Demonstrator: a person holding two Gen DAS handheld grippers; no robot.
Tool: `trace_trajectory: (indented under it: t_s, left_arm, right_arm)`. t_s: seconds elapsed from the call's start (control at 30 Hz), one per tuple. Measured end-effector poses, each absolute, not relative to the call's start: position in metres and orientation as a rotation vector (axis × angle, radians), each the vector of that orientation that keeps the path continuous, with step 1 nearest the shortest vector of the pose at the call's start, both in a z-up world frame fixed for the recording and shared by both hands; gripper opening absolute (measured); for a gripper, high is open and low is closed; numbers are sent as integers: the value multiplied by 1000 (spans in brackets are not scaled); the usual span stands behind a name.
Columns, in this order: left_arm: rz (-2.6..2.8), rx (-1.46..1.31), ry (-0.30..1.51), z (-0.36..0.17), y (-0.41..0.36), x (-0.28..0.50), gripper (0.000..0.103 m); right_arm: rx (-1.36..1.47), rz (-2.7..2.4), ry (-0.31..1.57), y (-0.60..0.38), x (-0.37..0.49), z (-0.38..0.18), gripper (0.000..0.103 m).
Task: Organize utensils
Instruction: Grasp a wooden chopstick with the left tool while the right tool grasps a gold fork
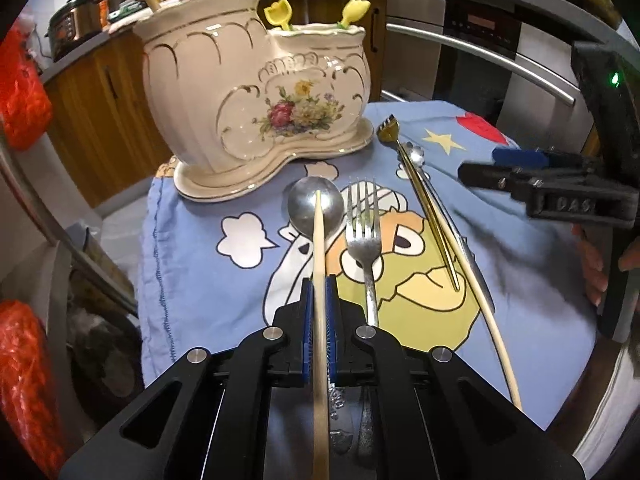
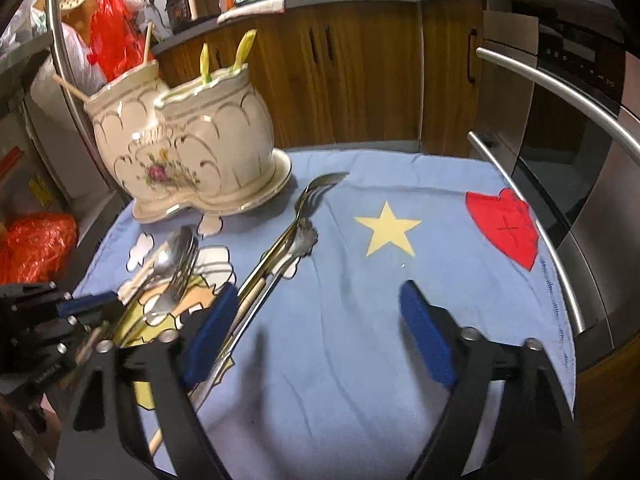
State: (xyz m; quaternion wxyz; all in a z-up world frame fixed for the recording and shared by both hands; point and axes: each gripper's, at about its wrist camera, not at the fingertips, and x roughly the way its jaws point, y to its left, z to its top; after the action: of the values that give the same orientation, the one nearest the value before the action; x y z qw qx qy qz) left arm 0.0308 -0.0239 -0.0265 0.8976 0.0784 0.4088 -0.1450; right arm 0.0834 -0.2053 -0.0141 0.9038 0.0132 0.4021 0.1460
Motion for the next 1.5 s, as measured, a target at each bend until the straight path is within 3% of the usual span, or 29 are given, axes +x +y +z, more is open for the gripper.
trace_trajectory:
  t_s: [0.23,0.93,1.1,1.3,1.5]
  left_arm:
    - [-294,137,826,-20,-20,29,7]
    - [-312,106,828,-17,-9,30,7]
    - [-308,93,834,-18,-5,33,7]
    - [-307,84,826,-15,0,31,7]
    - [-306,77,813,-12,3,29,7]
  right_arm:
    - [31,322,851,-194,93,-18,44]
    - [-61,301,911,-163,168,-30,20]
    - [-98,295,913,-161,171,-32,17]
    - [-68,300,866,-170,165,-24,4]
    - [-53,315,836,-178,153,-13,3]
